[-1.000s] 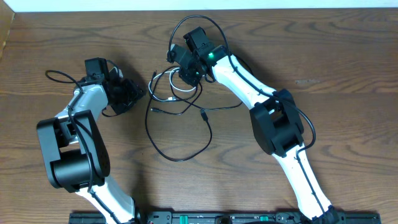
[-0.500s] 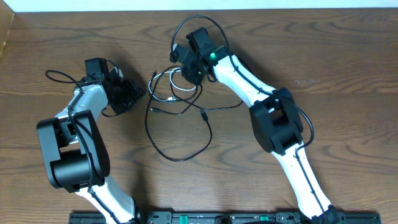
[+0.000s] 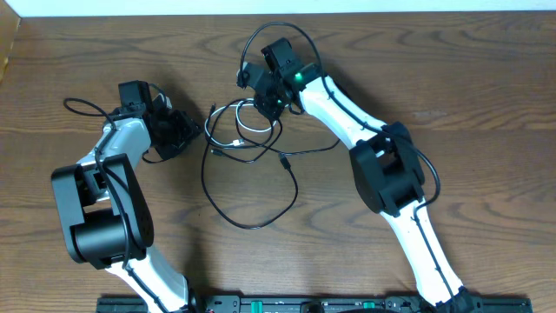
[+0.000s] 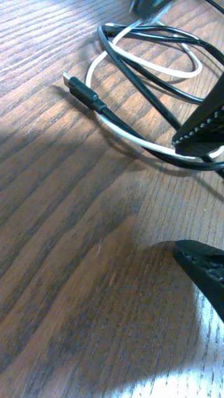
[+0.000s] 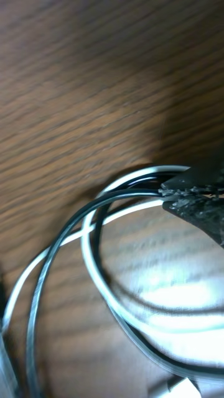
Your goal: Untangle cables
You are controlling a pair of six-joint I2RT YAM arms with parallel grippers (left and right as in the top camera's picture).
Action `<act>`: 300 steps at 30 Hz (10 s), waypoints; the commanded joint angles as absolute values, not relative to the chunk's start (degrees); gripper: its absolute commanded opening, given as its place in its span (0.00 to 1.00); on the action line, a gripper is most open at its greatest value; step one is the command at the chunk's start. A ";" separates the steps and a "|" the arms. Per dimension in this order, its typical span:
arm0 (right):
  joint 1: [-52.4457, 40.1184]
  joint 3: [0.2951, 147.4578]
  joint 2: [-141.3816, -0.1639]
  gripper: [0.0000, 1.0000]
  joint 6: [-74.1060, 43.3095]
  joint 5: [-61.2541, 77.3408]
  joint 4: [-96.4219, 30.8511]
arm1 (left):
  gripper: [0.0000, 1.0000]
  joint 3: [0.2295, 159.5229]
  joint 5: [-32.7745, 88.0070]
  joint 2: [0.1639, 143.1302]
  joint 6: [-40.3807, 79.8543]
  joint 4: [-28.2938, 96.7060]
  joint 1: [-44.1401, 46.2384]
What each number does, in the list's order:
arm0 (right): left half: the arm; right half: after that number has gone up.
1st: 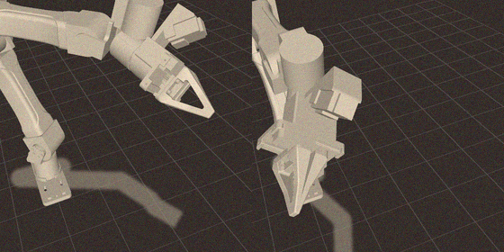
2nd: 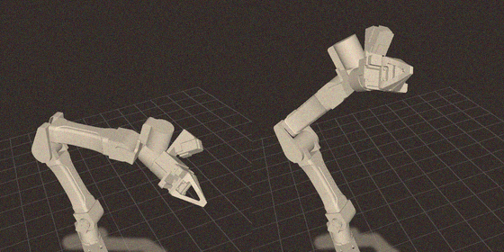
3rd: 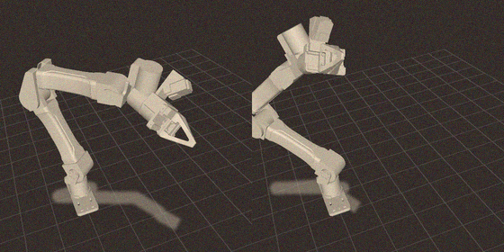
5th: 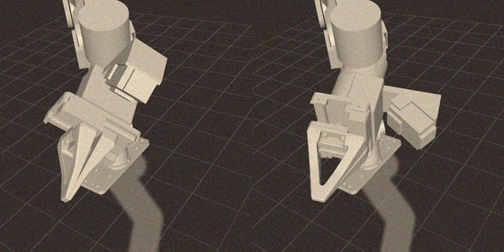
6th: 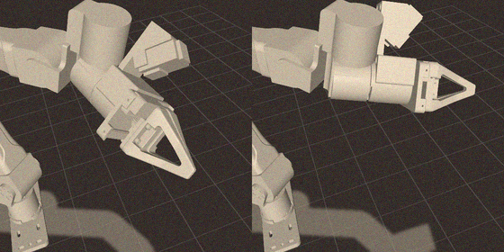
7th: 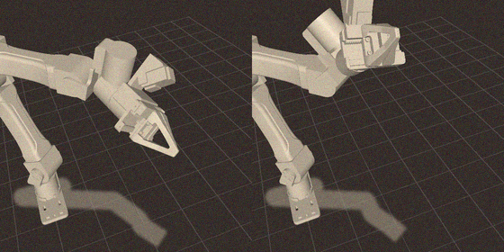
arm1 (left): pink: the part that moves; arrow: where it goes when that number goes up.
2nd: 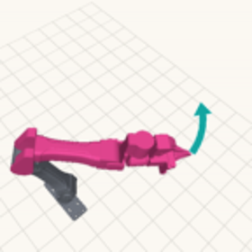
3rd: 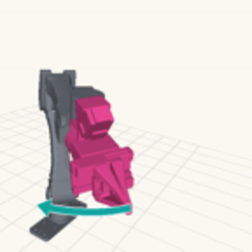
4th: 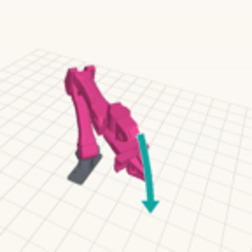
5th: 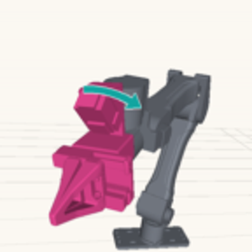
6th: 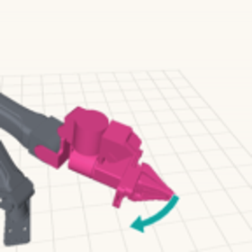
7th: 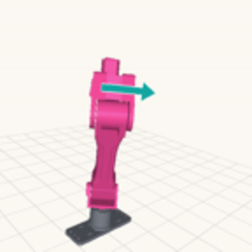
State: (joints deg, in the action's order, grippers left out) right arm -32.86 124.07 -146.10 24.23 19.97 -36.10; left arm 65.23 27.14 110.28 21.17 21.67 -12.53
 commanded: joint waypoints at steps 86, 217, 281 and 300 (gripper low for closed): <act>-28.01 122.26 -126.78 0.01 1.32 72.55 -24.25 | 0.72 64.23 26.20 109.23 19.92 23.90 -12.21; -35.31 121.60 -143.61 0.13 -27.70 -0.30 -51.33 | 0.92 63.94 22.09 105.78 23.05 18.57 -13.19; -27.81 123.74 -153.58 0.07 6.68 85.08 -39.57 | 0.93 63.94 55.86 105.75 5.19 12.53 -13.21; -31.07 123.74 -153.56 0.17 4.21 89.49 -33.82 | 0.89 63.92 46.63 107.50 12.10 13.15 -14.28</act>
State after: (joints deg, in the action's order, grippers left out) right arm -30.61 123.48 -154.12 5.63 86.80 -34.68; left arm 64.14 47.59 106.83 10.94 13.21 -14.35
